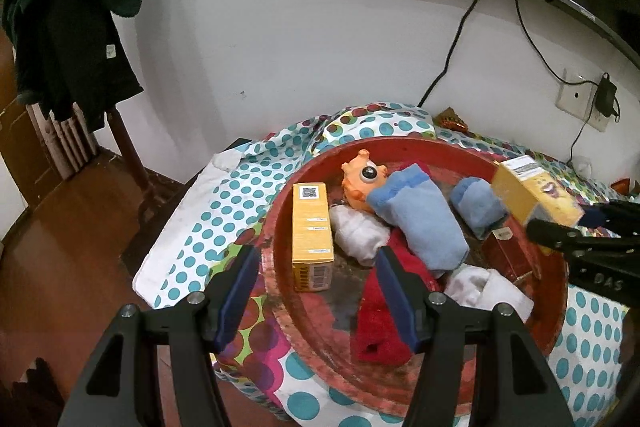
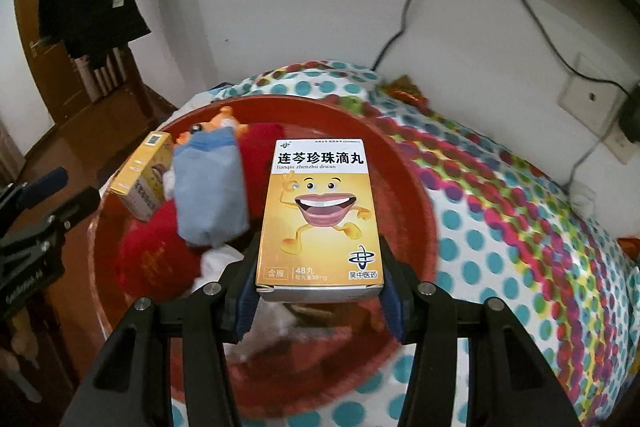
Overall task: Organize objects
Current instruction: 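Carry the smiling-face medicine box onto the red tray and release it with the right gripper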
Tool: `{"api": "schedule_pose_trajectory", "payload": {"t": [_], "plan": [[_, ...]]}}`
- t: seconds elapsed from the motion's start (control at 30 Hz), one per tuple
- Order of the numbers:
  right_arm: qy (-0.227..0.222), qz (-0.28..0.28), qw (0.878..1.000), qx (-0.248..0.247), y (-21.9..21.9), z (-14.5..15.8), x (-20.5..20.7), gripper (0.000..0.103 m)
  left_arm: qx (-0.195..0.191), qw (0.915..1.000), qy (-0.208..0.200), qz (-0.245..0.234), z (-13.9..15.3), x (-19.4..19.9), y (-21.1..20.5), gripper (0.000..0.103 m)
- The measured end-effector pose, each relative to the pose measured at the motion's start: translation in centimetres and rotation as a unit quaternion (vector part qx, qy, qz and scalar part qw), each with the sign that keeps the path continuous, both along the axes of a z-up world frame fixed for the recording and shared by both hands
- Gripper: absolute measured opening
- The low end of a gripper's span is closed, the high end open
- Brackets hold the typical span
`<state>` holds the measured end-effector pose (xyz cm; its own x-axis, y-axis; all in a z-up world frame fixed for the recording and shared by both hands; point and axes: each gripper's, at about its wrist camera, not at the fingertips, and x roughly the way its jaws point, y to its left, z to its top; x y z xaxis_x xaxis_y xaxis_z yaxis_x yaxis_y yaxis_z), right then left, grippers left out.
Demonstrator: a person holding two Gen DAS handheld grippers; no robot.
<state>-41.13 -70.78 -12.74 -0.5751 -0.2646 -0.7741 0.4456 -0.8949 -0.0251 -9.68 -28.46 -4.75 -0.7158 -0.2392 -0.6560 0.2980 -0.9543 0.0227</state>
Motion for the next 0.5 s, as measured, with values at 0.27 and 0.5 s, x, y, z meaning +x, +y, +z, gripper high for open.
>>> {"api": "schedule_pose_trajectory", "payload": {"t": [0.27, 0.5], "plan": [[-0.007, -0.001, 1.000, 0.009, -3.0, -0.9, -1.4, 0.048, 0.011, 0.9998, -0.001, 0.013, 0.0, 0.1, -1.3, 0.062], [-0.010, -0.008, 1.000, 0.020, -4.6, -1.7, -2.5, 0.048, 0.014, 0.9996, 0.001, 0.023, 0.2, 0.2, -2.0, 0.062]]}}
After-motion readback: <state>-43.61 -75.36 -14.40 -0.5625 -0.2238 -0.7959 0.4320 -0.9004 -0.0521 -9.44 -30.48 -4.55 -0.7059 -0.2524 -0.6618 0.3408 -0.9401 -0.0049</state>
